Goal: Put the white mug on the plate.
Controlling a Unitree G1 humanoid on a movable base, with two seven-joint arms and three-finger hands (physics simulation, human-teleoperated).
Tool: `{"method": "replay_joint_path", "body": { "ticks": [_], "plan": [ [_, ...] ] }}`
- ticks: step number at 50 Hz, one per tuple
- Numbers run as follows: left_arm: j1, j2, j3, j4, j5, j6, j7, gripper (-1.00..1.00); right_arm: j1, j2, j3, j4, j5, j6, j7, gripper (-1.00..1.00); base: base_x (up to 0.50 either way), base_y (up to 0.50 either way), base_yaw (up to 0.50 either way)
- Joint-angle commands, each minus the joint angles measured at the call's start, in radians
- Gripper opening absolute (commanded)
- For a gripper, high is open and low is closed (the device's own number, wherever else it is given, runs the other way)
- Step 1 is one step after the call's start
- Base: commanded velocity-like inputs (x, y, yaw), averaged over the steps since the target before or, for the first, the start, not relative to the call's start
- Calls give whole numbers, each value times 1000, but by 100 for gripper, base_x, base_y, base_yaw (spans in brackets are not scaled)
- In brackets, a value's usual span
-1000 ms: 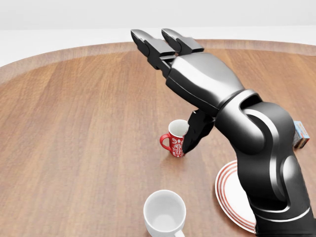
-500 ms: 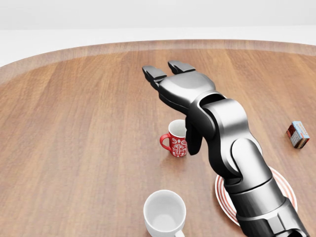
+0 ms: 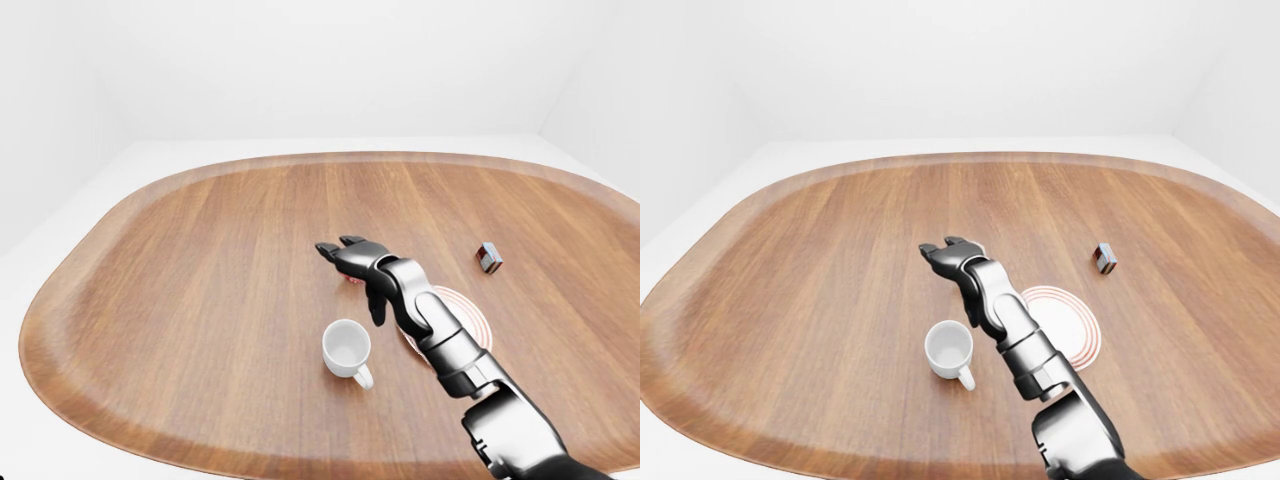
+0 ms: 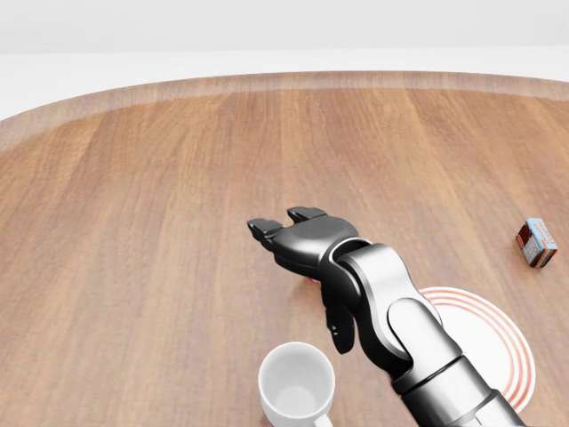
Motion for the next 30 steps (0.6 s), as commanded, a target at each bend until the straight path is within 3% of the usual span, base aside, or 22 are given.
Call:
{"method": "replay_joint_path", "body": {
  "ticks": [1, 6, 11, 30],
  "plan": [
    [1, -3, -1, -1, 3, 0, -4, 100, 93, 129, -146, 110, -172, 0, 0, 100, 0, 0, 0],
    [0, -3, -4, -2, 4, 0, -3, 100, 98, 181, -237, 181, -233, 0, 0, 100, 0, 0, 0],
    [-1, -4, -6, -4, 6, 0, -3, 100, 78, 201, -264, 230, -227, 0, 0, 100, 0, 0, 0],
    [-3, -5, -8, -2, 7, 0, -4, 100, -28, 221, -247, 450, -188, 0, 0, 100, 0, 0, 0]
  ]
}}
